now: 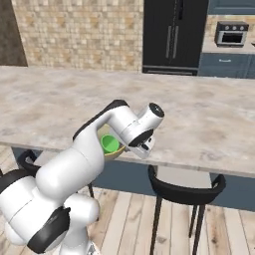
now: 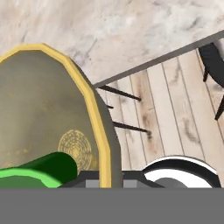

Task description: Place the cup inside the bowl on the dining table and move the bowl to any counter.

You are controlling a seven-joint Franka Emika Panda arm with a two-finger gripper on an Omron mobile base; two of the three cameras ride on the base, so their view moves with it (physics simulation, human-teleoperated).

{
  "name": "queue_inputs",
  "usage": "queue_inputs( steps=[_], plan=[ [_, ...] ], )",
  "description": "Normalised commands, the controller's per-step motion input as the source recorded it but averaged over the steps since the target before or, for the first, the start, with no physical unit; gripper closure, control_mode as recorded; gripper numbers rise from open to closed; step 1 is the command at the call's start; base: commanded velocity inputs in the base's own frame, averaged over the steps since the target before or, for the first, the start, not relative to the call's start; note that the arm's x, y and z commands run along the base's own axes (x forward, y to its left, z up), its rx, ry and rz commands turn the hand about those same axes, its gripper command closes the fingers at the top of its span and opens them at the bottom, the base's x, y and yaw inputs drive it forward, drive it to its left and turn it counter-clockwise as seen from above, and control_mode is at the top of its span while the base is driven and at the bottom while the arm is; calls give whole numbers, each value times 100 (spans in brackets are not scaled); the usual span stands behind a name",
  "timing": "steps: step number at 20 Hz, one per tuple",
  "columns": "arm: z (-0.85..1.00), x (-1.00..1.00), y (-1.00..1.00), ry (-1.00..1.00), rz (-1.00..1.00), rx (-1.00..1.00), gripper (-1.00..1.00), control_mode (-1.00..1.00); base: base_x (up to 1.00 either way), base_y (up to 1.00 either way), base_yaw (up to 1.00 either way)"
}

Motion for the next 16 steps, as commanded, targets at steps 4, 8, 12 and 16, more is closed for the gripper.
queue_inputs(
  steps=[4,8,12,16],
  plan=[
    [0,0,0,0,0,0,100,100,24,-99,0],
    [0,0,0,0,0,0,100,100,23,-97,0],
    [0,0,0,0,0,0,100,100,27,-98,0],
    [0,0,0,0,0,0,100,100,23,-99,0]
  ],
)
